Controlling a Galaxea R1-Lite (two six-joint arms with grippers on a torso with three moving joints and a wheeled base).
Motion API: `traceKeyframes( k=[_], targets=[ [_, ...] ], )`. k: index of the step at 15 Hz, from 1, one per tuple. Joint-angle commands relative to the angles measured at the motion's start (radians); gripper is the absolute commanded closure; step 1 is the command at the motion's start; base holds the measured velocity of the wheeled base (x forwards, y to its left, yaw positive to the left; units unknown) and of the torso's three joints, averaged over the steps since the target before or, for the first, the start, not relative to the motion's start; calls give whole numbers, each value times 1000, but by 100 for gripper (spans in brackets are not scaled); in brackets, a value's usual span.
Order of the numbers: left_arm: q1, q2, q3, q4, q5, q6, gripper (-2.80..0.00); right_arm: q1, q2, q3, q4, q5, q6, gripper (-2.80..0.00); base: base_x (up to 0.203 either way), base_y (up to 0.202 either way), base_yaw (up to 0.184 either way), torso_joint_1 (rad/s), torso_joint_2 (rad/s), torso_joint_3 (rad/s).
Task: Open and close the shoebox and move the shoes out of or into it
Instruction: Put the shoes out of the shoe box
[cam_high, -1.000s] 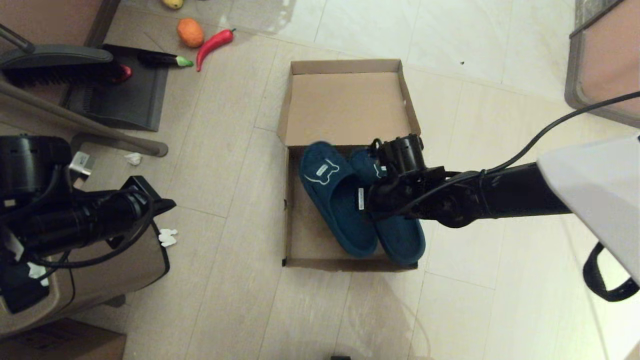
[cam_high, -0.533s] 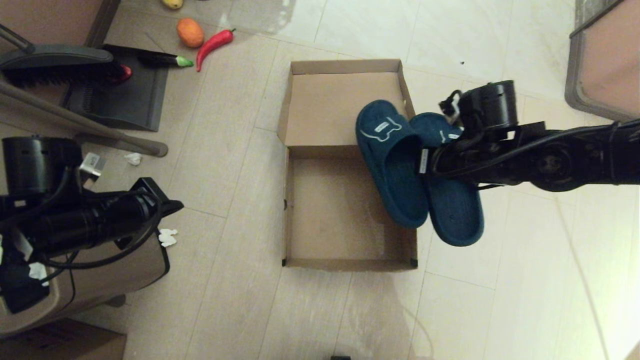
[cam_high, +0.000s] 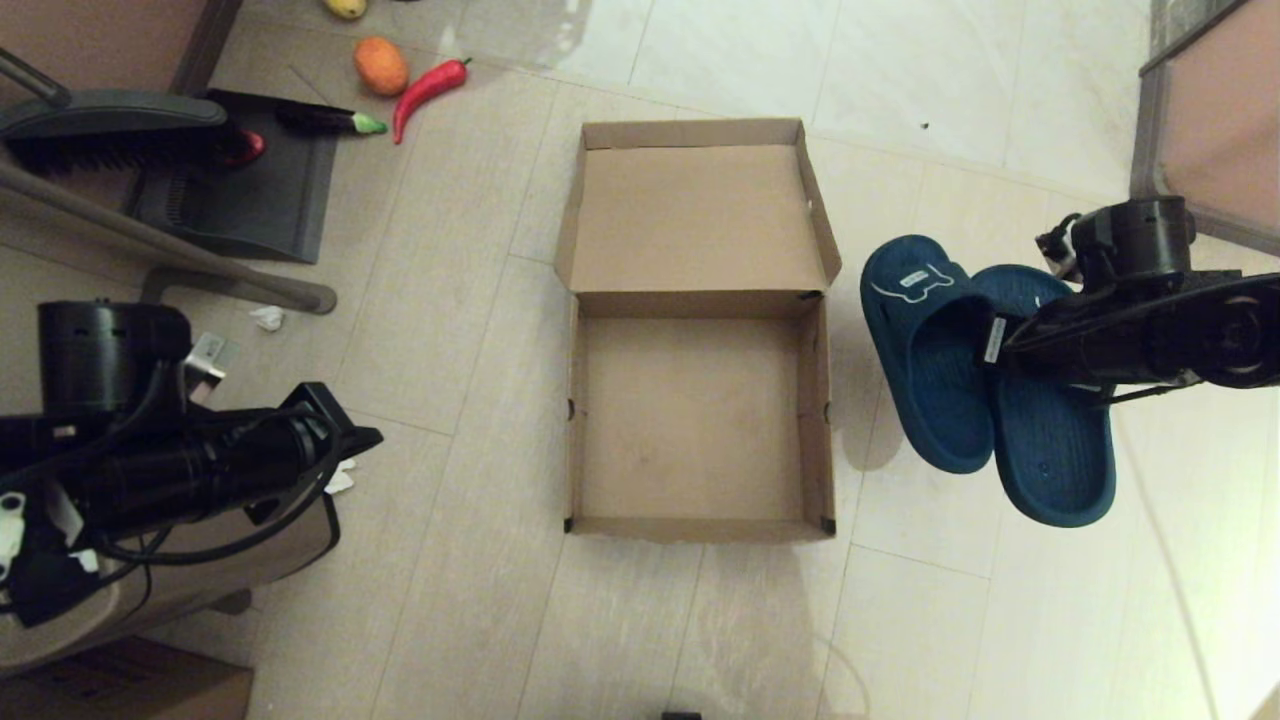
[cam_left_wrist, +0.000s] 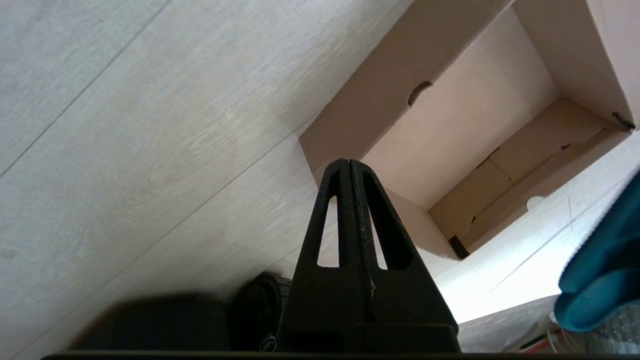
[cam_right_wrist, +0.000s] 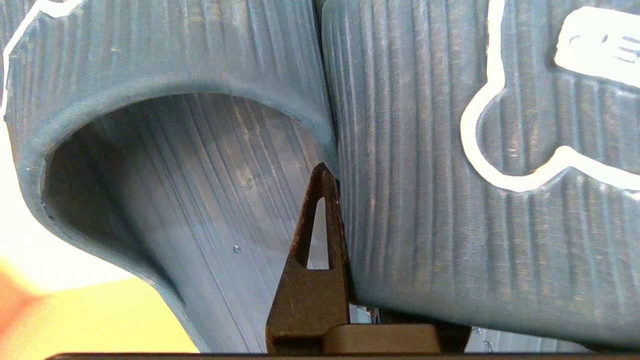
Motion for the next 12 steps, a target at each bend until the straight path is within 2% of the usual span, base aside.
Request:
traceKeyframes(
  k=[1,7,10,11,12],
  targets=[
    [-4,18,-3,-3,-1,-3,0,-29,63,3,-11,-1,2,0,0,0,0,0,0,0],
    [-3,91,-45,-10,-1,-6,0,-77,329,-26,-196,-5,-9,0,0,0,0,0,0,0],
    [-2,127,-59,-12,-1,-8,0,-78,395,-88,-217,-5,-17,0,0,0,0,0,0,0],
    [-2,139,-70,-15,-1,-8,0,-78,398,-93,-215,-5,-29,-280,0,0,0,0,0,0],
    [-1,153,-79,-26,-2,-8,0,-78,394,-92,-204,-5,-56,-280,0,0,0,0,0,0]
  ],
)
